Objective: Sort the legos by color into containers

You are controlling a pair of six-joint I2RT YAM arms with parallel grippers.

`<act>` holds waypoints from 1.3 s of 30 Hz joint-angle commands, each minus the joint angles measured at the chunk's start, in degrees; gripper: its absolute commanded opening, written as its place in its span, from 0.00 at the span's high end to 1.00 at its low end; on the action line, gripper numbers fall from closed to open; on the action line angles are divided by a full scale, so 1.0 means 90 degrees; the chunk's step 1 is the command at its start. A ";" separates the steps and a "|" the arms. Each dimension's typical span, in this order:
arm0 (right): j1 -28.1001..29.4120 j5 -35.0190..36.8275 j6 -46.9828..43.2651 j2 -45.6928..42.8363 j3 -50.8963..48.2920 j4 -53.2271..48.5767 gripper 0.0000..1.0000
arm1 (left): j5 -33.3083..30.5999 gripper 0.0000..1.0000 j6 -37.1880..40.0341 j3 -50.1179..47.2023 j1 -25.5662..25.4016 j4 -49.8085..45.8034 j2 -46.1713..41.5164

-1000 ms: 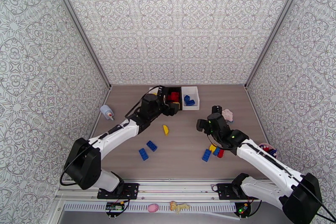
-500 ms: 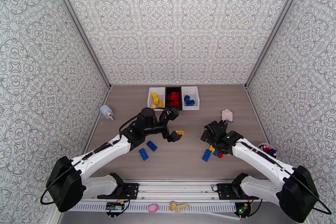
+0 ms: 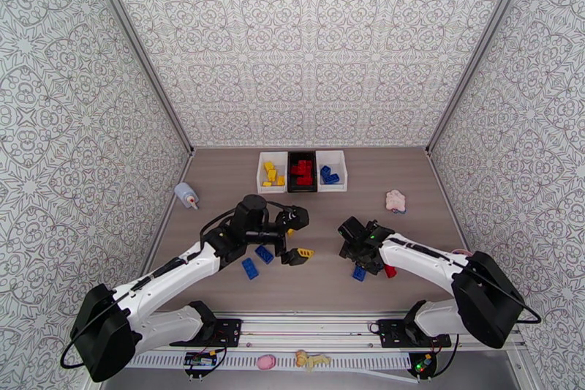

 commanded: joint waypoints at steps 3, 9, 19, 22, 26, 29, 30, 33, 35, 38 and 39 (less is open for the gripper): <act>0.0028 -0.0035 -0.0129 -0.0171 0.0021 -0.0099 0.20 | 0.0187 0.00 0.0102 -0.0082 -0.0076 -0.0131 0.0044; 0.0037 -0.0084 -0.0235 -0.0342 0.0032 -0.0281 0.19 | 0.0183 0.00 0.0092 -0.0109 -0.0083 -0.0111 0.0022; 0.1210 -0.0177 -0.2326 -0.0710 0.0468 0.0123 0.09 | 0.0238 0.00 -0.0314 -0.0369 0.0368 -0.0131 -0.0388; 0.1889 -0.0273 -0.3167 -0.0691 0.0480 0.0519 0.09 | 0.0224 0.00 -0.1231 -0.0403 0.1022 -0.0021 -0.0495; 0.2759 -0.0508 -0.4613 -0.0558 0.0447 0.1127 0.05 | -0.0246 0.00 -0.2221 -0.0335 0.1818 -0.0147 -0.0453; 0.3026 -0.0897 -0.5587 -0.0338 0.0532 0.1333 0.06 | -0.0609 0.00 -0.2794 -0.0317 0.2203 -0.0195 -0.0395; 0.3068 -0.0948 -0.5784 -0.0253 0.0579 0.1335 0.06 | -0.0634 0.00 -0.2863 -0.0314 0.2273 -0.0199 -0.0390; 0.3246 -0.1163 -0.6575 0.0046 0.0753 0.1288 0.06 | -0.0731 0.00 -0.2895 -0.0331 0.2397 -0.0205 -0.0364; 0.3344 -0.1307 -0.7166 0.0220 0.0843 0.1180 0.09 | -0.0755 0.00 -0.2907 -0.0328 0.2415 -0.0208 -0.0319; 0.3374 -0.1571 -0.7700 0.0398 0.0973 0.0967 0.10 | -0.0731 0.00 -0.2955 -0.0296 0.2432 -0.0199 -0.0262; 0.3373 -0.1633 -0.7809 0.0472 0.1013 0.0888 0.10 | -0.0725 0.00 -0.2965 -0.0297 0.2443 -0.0199 -0.0249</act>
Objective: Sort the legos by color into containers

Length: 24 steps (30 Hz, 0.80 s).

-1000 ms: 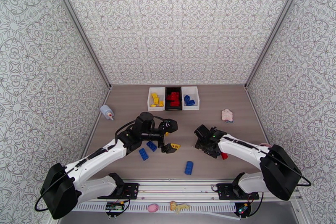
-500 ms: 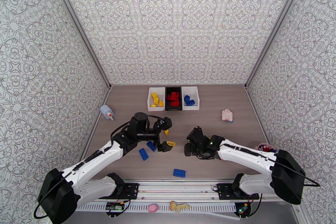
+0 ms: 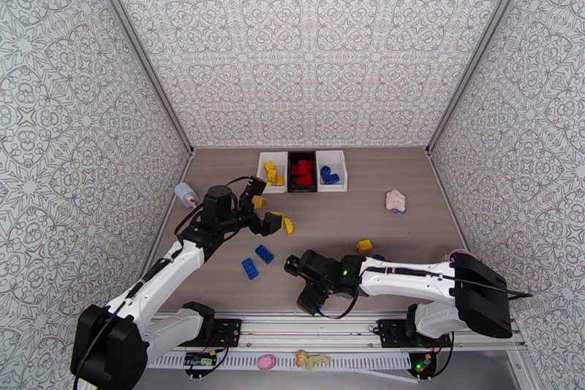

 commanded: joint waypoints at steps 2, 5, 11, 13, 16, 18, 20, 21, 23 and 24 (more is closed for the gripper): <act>0.0031 -0.0348 -0.1011 0.0336 0.0396 -0.0399 0.09 | -0.0079 0.00 -0.0197 0.0043 0.0066 -0.0100 0.0082; 0.0041 -0.0261 -0.1083 0.0658 0.0606 -0.0615 0.08 | -0.0124 0.00 -0.0193 0.0028 0.0076 -0.0100 0.0081; 0.0061 -0.0192 -0.1158 0.1142 0.0913 -0.0976 0.10 | -0.0332 0.00 -0.0160 0.0004 0.0066 -0.0121 0.0038; 0.0056 -0.0074 -0.1220 0.1327 0.1064 -0.1286 0.11 | -0.0280 0.00 -0.0092 0.0035 0.0047 -0.0212 0.0037; 0.0063 0.0071 -0.1339 0.1578 0.1187 -0.1538 0.20 | -0.0296 0.00 -0.0031 0.0036 0.0003 -0.0256 0.0027; 0.0058 0.0172 -0.1315 0.1658 0.1223 -0.1562 0.22 | -0.0299 0.00 -0.0012 0.0056 -0.0020 -0.0285 0.0024; 0.0053 0.0249 -0.1251 0.1731 0.1298 -0.1604 0.24 | -0.0310 0.00 -0.0004 0.0057 -0.0026 -0.0304 0.0009; 0.0047 0.0240 -0.1241 0.1774 0.1332 -0.1664 0.28 | -0.0337 0.00 0.0013 0.0051 -0.0031 -0.0313 -0.0001; 0.0045 0.0287 -0.1255 0.1826 0.1378 -0.1739 0.37 | -0.0376 0.00 0.0020 0.0052 -0.0037 -0.0307 -0.0029; 0.0045 0.0288 -0.1265 0.1829 0.1375 -0.1748 0.42 | -0.0396 0.00 0.0016 0.0048 -0.0042 -0.0299 -0.0039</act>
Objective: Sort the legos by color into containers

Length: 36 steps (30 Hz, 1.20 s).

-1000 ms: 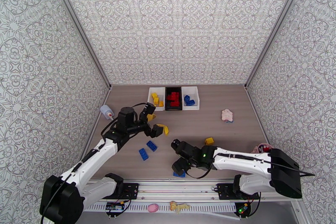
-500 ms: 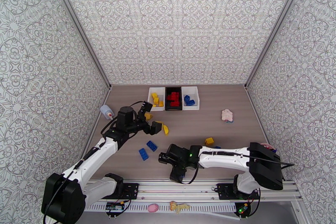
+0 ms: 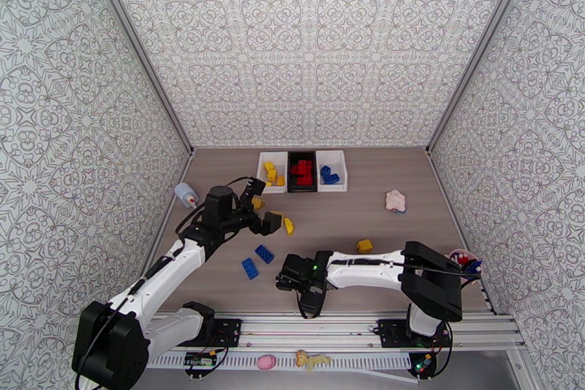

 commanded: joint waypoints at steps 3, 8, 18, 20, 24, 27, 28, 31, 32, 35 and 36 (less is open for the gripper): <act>0.0006 0.0204 -0.0034 0.0043 0.0170 -0.0283 0.62 | -0.0171 0.00 0.0089 0.0047 -0.0051 -0.0093 -0.0103; -0.0026 0.0351 -0.0012 -0.0085 0.0153 -0.0276 0.75 | -0.0293 0.00 0.0159 0.0040 -0.0090 -0.0128 -0.0179; -0.0513 0.1007 0.0905 -0.1841 -0.0700 0.1074 0.81 | -0.0638 0.00 0.0456 -0.0297 -0.0256 -0.0414 -0.0994; -0.0756 0.1139 0.1137 -0.2286 -0.0886 0.1556 0.81 | -0.0925 0.00 0.0534 -0.0316 -0.0412 -0.0463 -0.1105; -0.1223 0.1469 0.1527 -0.3148 -0.1120 0.2606 0.84 | -0.1644 0.00 0.0661 -0.0481 -0.1037 -0.0243 -0.1314; -0.1756 0.1316 0.1754 -0.3560 -0.1251 0.3470 0.92 | -0.1944 0.00 0.0663 -0.0739 -0.1397 0.0140 -0.1481; -0.2021 0.1144 0.1892 -0.3608 -0.1254 0.3727 0.94 | -0.2055 0.00 0.0647 -0.0833 -0.1489 0.0278 -0.1529; -0.2756 0.1048 0.2225 -0.3456 -0.1066 0.4153 1.00 | -0.2244 0.00 0.0527 -0.1064 -0.1765 0.0665 -0.1638; -0.2938 0.1115 0.2307 -0.3343 -0.0955 0.4184 1.00 | -0.2270 0.00 0.0502 -0.1098 -0.1823 0.0735 -0.1654; -0.3434 0.1403 0.2552 -0.2812 -0.0604 0.4481 0.99 | -0.2251 0.00 0.0516 -0.1130 -0.1945 0.0812 -0.1638; -0.3624 0.1235 0.2553 -0.2581 -0.0486 0.4621 0.99 | -0.2249 0.00 0.0527 -0.1127 -0.1966 0.0826 -0.1617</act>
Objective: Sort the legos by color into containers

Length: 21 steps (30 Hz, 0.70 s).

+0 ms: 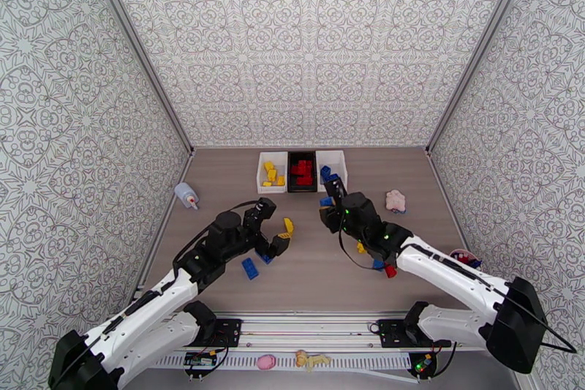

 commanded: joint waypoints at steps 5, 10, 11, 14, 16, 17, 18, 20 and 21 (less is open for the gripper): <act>-0.0929 -0.0295 0.0292 0.1658 0.1164 0.1026 0.99 | 0.0025 0.00 0.0128 -0.0056 -0.0173 0.0449 0.0001; -0.1423 -0.0410 0.0383 0.3057 0.2184 0.1133 0.99 | 0.0184 0.00 0.0184 -0.0043 -0.0251 0.0485 0.0012; -0.1486 -0.0441 0.0396 0.3296 0.2360 0.1144 0.99 | 0.0183 0.00 0.0180 -0.0037 -0.0268 0.0475 0.0012; -0.1669 -0.0474 0.0467 0.4004 0.2920 0.1140 0.99 | 0.0183 0.00 0.0214 -0.0022 -0.0296 0.0415 0.0021; -0.1779 -0.0455 0.0532 0.4415 0.3244 0.1139 0.99 | 0.0148 0.00 0.0231 -0.0016 -0.0304 0.0398 0.0021; -0.1819 -0.0447 0.0544 0.4587 0.3362 0.1131 0.99 | 0.0132 0.00 0.0232 -0.0003 -0.0303 0.0398 0.0021; -0.1862 -0.0453 0.0544 0.4751 0.3511 0.1108 0.98 | 0.0119 0.00 0.0236 -0.0004 -0.0306 0.0396 0.0016; -0.1920 -0.0473 0.0498 0.5043 0.3777 0.1067 0.98 | 0.0113 0.00 0.0240 -0.0004 -0.0314 0.0414 0.0018; -0.1941 -0.0439 0.0482 0.5188 0.3922 0.1039 0.97 | 0.0108 0.00 0.0251 -0.0004 -0.0315 0.0407 0.0021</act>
